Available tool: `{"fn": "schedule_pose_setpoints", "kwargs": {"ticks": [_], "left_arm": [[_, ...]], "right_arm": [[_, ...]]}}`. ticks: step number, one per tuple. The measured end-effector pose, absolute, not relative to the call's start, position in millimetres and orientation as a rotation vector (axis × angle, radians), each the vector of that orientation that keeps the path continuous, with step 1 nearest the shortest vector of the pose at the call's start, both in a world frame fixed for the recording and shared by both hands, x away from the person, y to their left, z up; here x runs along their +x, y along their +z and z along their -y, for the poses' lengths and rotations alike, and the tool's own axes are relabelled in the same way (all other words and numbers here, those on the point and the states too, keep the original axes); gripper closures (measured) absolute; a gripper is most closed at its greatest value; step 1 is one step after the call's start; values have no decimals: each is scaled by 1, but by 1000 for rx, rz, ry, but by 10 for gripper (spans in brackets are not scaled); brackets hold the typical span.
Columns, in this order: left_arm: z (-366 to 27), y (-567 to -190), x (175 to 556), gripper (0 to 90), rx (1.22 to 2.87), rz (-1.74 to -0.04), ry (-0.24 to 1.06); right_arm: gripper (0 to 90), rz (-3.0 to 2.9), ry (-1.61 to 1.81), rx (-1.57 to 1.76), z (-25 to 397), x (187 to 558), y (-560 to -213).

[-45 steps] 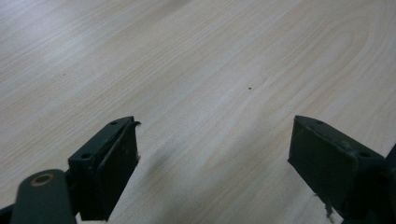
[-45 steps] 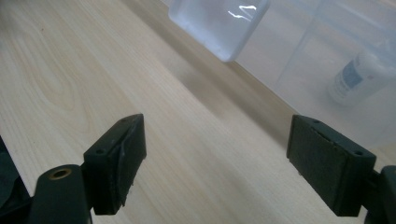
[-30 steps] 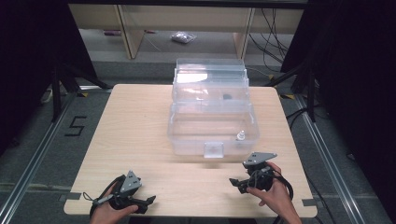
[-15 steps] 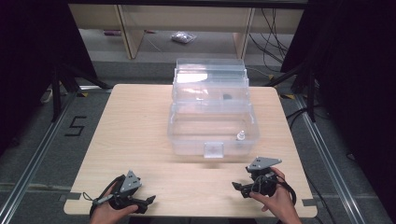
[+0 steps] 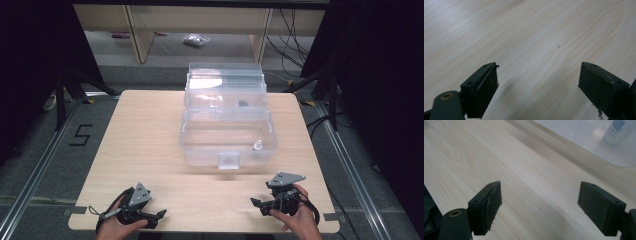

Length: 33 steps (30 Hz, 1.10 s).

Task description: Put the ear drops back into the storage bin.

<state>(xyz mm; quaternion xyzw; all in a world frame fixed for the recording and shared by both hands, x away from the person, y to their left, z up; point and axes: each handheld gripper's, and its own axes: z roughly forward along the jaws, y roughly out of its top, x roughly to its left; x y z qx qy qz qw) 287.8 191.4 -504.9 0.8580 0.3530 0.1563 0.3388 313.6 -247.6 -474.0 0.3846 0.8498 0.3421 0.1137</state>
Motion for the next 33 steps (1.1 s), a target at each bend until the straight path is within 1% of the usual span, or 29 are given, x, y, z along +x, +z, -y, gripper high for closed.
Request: {"fn": "schedule_pose_setpoints", "kwargs": {"ticks": [14, 15, 16, 17, 19, 25, 28, 29, 33], "left_arm": [[-190, -506, 287, 151, 2228, -930, 400], [-190, -506, 287, 151, 2229, -928, 400], [-190, -506, 287, 151, 2230, -930, 400], [-190, -506, 287, 151, 2230, -929, 397], [-193, -504, 288, 151, 2279, -897, 396], [-191, -505, 288, 151, 2247, -912, 407], [-191, -505, 288, 151, 2255, -904, 401], [-192, -504, 288, 151, 2281, -889, 402], [-192, -504, 288, 151, 2279, -890, 407]], "right_arm": [[199, -2436, 1032, 1125, 258, 304, -477], [199, -2442, 1028, 1184, 258, 301, -476], [198, -2441, 1034, 1143, 259, 302, -477], [198, -2450, 1026, 1194, 259, 300, -477], [195, -2444, 1033, 1179, 259, 299, -478], [181, -2459, 1019, 1172, 260, 296, -480], [181, -2448, 1007, 1154, 262, 295, -481], [180, -2454, 1009, 1170, 262, 294, -481], [180, -2449, 1005, 1194, 265, 293, -482]]}}
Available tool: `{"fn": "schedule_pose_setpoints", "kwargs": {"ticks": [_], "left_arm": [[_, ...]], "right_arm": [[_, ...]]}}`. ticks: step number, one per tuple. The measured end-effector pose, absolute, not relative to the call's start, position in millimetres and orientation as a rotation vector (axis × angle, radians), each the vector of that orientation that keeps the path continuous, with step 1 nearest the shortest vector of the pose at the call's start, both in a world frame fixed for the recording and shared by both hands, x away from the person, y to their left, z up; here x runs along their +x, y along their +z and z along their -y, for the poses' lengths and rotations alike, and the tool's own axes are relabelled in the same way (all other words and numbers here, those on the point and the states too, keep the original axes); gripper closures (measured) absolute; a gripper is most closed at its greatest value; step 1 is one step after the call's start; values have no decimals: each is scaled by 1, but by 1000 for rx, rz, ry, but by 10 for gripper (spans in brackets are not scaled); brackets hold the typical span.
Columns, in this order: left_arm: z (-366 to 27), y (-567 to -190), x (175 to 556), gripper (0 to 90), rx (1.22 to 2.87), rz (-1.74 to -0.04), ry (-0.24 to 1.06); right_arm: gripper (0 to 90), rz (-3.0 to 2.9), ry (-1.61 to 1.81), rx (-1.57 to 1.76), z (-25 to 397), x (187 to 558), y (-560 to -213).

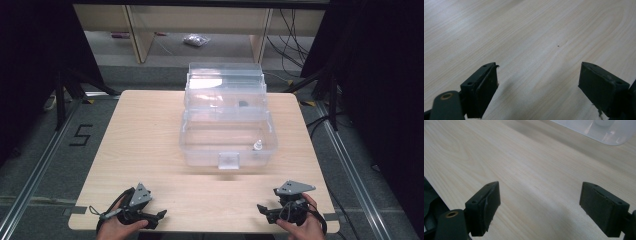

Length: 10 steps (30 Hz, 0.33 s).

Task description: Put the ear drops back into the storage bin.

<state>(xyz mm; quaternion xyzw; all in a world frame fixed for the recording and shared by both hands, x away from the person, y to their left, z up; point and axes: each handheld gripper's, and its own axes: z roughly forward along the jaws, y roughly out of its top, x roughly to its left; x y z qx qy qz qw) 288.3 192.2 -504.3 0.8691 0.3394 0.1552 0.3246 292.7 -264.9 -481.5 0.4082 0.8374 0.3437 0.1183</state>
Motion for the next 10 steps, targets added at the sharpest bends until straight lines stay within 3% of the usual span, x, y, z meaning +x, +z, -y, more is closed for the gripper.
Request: {"fn": "schedule_pose_setpoints", "kwargs": {"ticks": [10], "left_arm": [[-192, -505, 288, 150, 2283, -888, 403]], "right_arm": [[179, -2434, 997, 1201, 267, 292, -482]]}}
